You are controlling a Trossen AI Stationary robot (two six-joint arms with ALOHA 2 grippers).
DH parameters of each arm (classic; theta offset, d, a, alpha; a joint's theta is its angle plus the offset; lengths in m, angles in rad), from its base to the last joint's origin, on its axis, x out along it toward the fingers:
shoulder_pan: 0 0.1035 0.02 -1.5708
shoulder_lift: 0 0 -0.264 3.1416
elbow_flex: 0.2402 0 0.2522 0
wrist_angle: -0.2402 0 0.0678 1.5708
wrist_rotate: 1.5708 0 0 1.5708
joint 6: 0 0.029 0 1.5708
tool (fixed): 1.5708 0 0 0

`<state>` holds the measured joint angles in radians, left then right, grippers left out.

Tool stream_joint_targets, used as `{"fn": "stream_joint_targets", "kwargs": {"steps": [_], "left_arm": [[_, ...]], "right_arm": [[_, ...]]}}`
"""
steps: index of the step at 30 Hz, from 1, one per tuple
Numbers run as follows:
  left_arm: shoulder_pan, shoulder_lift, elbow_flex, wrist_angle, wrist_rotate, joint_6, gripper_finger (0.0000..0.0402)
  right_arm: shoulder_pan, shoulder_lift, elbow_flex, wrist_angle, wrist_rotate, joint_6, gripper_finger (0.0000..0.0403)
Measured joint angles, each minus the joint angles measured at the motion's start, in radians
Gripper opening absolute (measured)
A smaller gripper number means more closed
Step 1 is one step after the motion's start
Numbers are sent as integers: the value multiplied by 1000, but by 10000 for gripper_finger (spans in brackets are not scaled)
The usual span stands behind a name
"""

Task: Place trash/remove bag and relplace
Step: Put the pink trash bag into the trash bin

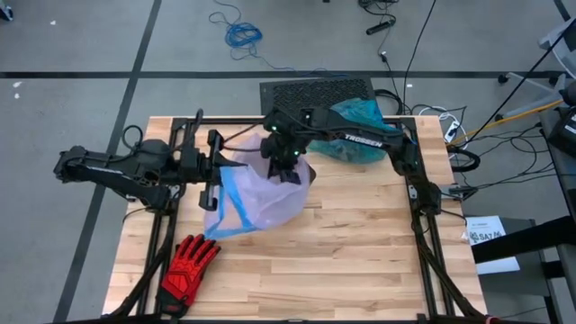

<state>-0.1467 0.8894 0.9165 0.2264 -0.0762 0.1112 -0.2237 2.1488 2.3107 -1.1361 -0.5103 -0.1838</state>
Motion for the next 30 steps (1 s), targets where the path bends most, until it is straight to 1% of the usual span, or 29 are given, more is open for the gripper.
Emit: {"fn": "stream_joint_targets", "kwargs": {"steps": [3,7,11,17,24,27,30], "left_arm": [[-8,0,0,1,9,-1,0],[-22,0,0,4,9,0,0],[-26,0,0,-5,9,3,0],[-26,0,0,-43,8,6,0],[-26,-14,0,-57,8,6,0],[-26,-30,0,-78,8,5,0],[-26,-45,0,-100,4,1,0]], "right_arm": [[1,10,1,-12,98,17,0],[-11,58,1,-16,125,30,0],[-20,89,3,-20,128,42,0],[-20,126,0,-51,238,101,0],[30,105,-2,-74,360,188,0],[56,70,-1,-70,364,198,0],[79,37,0,-71,377,163,0]]}}
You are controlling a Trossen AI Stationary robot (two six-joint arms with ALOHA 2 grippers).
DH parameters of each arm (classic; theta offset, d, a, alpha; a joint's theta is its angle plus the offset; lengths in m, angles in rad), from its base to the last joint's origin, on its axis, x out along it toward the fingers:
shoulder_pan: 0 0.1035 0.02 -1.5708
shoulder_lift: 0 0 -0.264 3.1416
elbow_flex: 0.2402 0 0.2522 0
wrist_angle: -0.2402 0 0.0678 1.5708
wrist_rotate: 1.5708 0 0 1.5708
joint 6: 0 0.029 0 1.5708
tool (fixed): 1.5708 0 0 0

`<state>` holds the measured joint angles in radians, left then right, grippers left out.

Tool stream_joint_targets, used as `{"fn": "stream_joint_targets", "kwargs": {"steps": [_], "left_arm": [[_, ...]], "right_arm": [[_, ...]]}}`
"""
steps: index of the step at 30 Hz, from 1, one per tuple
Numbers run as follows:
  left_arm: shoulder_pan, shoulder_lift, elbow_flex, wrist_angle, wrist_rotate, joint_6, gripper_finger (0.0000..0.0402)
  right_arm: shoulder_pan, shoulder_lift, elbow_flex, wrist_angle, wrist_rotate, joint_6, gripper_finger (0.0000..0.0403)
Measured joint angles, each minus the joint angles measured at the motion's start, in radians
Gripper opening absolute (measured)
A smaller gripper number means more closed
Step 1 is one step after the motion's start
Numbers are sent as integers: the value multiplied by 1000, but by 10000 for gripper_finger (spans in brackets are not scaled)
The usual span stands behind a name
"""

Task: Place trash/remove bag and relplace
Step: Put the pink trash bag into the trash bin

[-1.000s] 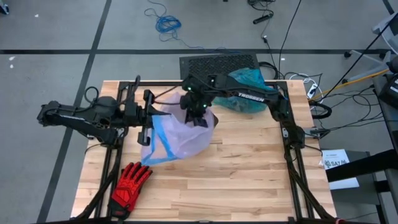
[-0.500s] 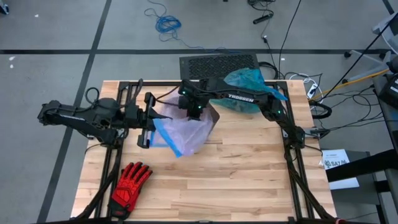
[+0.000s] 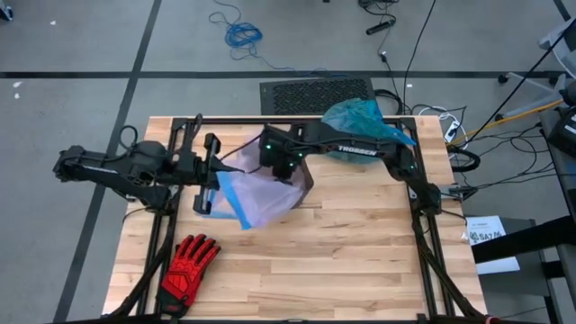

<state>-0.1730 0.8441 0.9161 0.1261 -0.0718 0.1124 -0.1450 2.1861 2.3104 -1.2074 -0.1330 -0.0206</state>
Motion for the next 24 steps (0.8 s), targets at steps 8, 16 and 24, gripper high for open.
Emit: {"fn": "stream_joint_targets", "kwargs": {"steps": [8,16,24], "left_arm": [[0,-12,0,-39,-8,-2,0],[0,-12,0,-51,-12,-1,0],[0,-12,0,-65,-12,-1,0]], "right_arm": [[16,-115,0,31,120,-250,0],[-29,-117,2,326,114,-392,0],[-41,5,2,305,-203,-366,0]]}}
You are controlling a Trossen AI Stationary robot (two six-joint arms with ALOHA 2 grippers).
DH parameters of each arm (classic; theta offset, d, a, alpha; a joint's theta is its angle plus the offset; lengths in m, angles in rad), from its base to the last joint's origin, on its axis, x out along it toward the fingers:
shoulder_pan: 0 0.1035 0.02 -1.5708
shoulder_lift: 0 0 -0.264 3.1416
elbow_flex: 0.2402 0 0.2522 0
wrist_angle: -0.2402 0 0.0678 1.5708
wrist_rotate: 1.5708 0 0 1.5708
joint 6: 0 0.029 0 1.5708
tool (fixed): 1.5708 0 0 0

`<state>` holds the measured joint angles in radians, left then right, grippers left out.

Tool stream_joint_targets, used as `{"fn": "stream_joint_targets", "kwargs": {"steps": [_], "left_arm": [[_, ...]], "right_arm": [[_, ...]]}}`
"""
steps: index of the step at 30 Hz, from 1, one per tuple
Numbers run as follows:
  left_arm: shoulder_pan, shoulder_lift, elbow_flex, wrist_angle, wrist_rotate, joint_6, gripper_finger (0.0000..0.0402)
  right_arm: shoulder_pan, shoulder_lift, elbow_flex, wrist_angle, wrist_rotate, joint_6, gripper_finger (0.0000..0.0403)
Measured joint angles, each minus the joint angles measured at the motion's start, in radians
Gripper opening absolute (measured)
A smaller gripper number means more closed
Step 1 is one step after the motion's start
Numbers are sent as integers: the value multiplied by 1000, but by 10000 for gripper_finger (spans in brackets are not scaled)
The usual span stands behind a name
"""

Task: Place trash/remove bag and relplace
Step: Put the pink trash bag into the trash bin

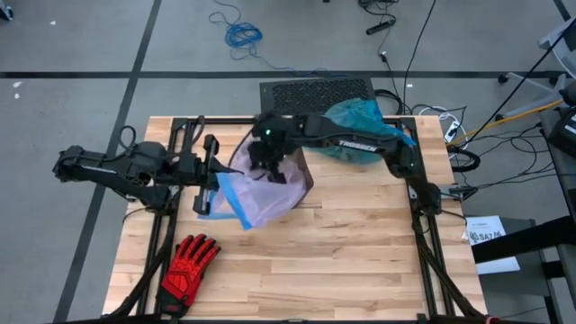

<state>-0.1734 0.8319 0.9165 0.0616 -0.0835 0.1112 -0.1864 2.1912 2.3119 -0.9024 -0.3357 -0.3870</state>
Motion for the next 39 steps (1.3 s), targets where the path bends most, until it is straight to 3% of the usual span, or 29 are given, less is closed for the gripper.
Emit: {"fn": "stream_joint_targets", "kwargs": {"steps": [4,9,19,29,32,39], "left_arm": [[1,1,0,-5,0,0,0],[0,1,0,-4,0,0,0],[0,1,0,-5,0,0,0],[1,-48,0,-74,-26,-20,0],[1,-69,0,-99,-29,-27,0],[1,-115,0,-119,-33,-52,0]], "right_arm": [[18,21,-2,-173,12,10,0],[47,12,-2,-185,104,10,0],[10,104,0,-204,98,25,0],[34,161,-1,-89,117,301,0],[59,161,-1,-55,194,409,0],[79,166,-1,-46,323,466,0]]}}
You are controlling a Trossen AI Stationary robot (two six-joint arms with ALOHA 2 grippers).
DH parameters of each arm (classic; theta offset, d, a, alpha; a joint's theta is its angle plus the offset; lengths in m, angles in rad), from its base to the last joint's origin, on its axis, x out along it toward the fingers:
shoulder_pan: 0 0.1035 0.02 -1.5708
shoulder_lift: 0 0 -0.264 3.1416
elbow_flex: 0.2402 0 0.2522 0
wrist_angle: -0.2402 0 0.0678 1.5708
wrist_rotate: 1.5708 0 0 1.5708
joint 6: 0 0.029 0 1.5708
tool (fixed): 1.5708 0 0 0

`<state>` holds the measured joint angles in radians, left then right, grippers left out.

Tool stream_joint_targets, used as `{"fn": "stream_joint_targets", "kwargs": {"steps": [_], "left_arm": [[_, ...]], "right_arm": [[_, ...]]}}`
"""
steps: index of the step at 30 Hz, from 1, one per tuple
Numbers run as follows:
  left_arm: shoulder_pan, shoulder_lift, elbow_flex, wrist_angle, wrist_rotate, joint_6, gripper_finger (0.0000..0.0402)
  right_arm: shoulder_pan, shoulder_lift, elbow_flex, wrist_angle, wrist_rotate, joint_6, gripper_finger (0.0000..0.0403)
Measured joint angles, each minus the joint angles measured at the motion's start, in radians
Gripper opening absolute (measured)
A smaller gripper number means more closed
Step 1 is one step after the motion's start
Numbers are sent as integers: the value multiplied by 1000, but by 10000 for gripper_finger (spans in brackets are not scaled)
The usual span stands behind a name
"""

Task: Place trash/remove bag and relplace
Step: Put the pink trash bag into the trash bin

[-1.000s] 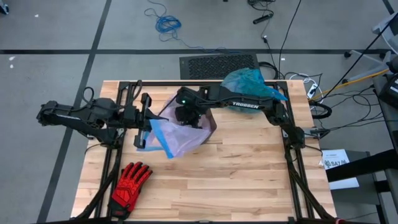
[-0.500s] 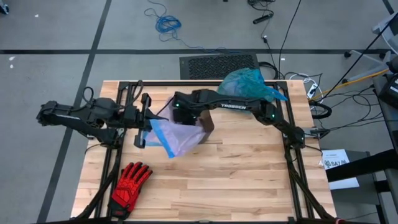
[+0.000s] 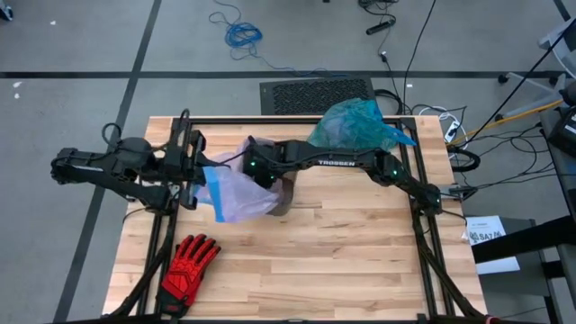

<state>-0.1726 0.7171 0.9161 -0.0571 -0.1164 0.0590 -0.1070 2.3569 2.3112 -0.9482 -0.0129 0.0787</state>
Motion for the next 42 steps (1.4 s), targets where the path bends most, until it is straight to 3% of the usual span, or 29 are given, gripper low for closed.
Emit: {"fn": "stream_joint_targets", "kwargs": {"steps": [15,33,42], "left_arm": [[0,41,0,-10,-3,-1,0],[0,48,0,-11,-4,0,0],[0,48,0,-12,-4,6,0]], "right_arm": [[-52,0,0,-95,9,-79,0],[-18,-74,45,-52,18,-148,0],[-32,-67,44,-121,15,-161,13]]}}
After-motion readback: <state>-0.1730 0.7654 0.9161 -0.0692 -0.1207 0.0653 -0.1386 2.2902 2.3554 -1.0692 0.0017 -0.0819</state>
